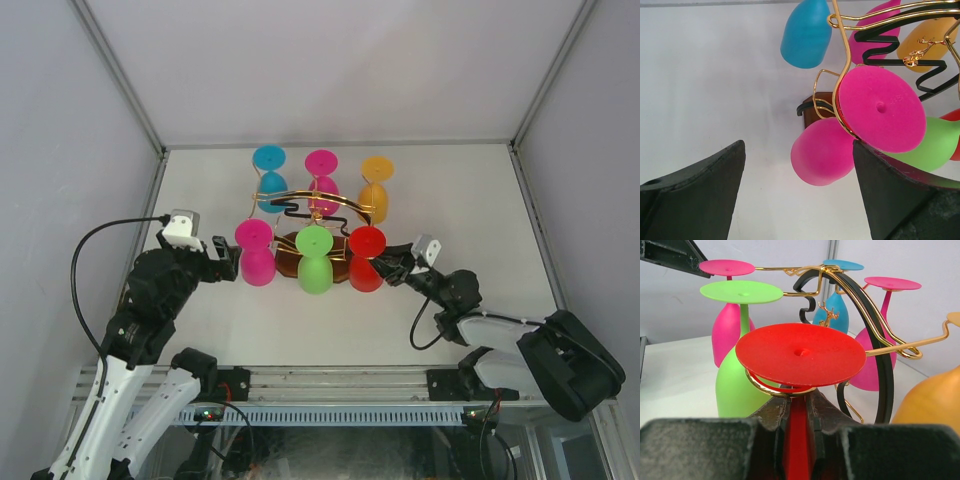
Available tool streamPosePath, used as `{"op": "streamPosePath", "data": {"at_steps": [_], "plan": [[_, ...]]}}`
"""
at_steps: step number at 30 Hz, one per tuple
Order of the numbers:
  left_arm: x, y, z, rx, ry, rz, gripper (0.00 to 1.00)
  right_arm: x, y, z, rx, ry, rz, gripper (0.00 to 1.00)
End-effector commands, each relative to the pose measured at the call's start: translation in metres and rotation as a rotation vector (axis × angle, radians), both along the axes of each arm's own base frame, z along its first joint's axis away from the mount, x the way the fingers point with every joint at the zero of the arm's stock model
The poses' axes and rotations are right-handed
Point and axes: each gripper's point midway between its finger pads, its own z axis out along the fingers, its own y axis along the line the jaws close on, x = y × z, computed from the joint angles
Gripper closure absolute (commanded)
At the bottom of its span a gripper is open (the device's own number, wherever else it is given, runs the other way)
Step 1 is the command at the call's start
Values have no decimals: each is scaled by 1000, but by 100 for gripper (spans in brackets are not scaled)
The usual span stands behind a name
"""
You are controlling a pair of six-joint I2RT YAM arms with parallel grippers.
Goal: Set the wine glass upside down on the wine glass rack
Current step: Turn the wine glass upside down at the wine rack.
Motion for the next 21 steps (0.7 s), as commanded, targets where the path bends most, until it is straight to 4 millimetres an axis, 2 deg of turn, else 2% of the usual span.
{"op": "streamPosePath", "data": {"at_steps": [1, 10, 21], "plan": [[4, -5, 8, -26, -32, -13, 9, 1, -4, 16, 43, -58, -76, 90], [5, -5, 8, -27, -32, -14, 9, -11, 3, 23, 59, -72, -43, 91], [5, -7, 6, -36, -30, -21, 9, -16, -12, 19, 51, -68, -102, 98]]}}
